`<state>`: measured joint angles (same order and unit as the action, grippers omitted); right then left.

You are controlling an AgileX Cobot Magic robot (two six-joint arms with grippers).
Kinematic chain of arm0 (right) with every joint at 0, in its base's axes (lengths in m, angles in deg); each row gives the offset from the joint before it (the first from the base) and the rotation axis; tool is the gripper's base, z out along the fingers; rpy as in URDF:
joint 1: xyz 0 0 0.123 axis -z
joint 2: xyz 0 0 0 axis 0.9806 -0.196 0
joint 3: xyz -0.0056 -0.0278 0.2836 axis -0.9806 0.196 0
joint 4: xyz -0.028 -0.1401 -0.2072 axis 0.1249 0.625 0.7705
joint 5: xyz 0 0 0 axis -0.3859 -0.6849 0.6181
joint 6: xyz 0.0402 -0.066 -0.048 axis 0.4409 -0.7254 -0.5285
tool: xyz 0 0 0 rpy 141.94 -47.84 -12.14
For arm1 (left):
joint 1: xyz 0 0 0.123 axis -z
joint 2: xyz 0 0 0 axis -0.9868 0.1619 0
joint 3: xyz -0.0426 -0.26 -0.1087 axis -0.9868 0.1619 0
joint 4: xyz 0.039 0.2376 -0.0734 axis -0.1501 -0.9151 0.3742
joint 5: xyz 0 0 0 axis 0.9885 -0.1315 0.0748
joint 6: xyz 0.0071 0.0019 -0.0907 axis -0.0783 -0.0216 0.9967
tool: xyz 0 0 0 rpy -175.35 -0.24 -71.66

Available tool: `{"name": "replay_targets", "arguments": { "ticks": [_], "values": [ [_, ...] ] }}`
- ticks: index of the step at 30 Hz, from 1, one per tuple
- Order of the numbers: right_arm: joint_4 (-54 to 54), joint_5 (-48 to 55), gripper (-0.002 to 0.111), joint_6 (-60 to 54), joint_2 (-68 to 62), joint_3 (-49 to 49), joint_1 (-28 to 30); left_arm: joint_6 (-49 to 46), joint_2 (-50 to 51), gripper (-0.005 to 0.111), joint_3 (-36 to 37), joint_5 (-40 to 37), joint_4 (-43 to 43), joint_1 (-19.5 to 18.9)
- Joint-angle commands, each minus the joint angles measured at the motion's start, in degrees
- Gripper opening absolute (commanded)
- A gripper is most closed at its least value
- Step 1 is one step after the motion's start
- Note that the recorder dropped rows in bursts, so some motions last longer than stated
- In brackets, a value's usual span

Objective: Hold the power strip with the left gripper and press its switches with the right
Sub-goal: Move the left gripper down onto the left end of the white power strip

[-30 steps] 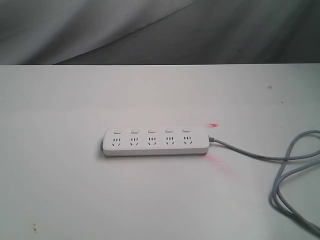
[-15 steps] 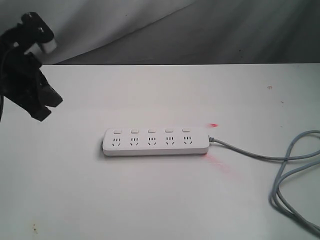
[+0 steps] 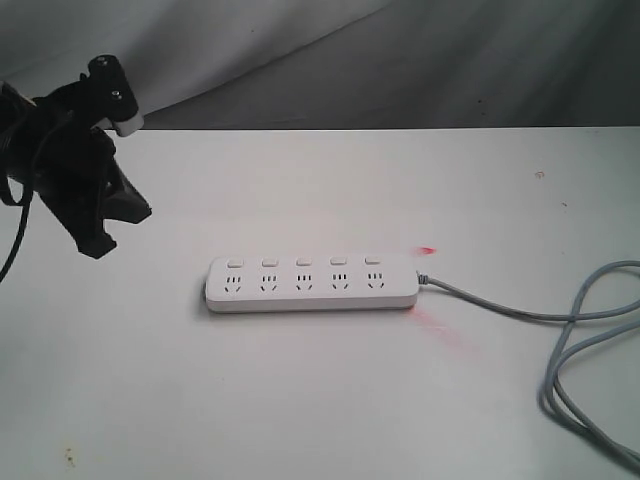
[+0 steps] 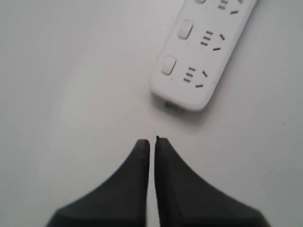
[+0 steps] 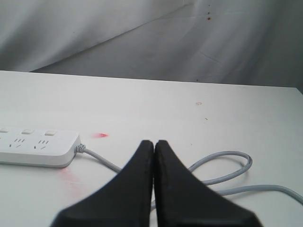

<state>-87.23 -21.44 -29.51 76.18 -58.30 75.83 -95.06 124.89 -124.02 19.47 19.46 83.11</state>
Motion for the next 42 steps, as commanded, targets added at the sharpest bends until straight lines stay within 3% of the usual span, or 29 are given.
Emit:
{"name": "replay_targets", "arguments": {
  "ticks": [1,7,14,19,27,37,42],
  "values": [
    [-0.2,-0.5,0.0,0.0,0.3,0.2,0.2,-11.9,0.1,0.02,-0.5,-0.7,11.0,-0.2],
    [-0.2,-0.5,0.0,0.0,0.3,0.2,0.2,-19.8,0.4,0.05,-0.5,-4.6,15.0,-0.2],
    [-0.2,-0.5,0.0,0.0,0.3,0.2,0.2,-19.4,5.1,0.079,-0.5,-6.3,18.6,-0.2],
    [-0.2,-0.5,0.0,0.0,0.3,0.2,0.2,-20.1,10.9,0.08,-0.5,-6.7,20.3,-0.2],
    [-0.2,-0.5,0.0,0.0,0.3,0.2,0.2,-34.0,15.7,0.08,-0.5,-4.5,28.9,-0.2],
    [-0.2,-0.5,0.0,0.0,0.3,0.2,0.2,-42.7,17.1,0.081,-0.5,3.5,29.5,-0.2],
    [-0.2,-0.5,0.0,0.0,0.3,0.2,0.2,-43.9,18.2,0.089,-0.5,6.3,30.4,-0.2]
  ]
}}
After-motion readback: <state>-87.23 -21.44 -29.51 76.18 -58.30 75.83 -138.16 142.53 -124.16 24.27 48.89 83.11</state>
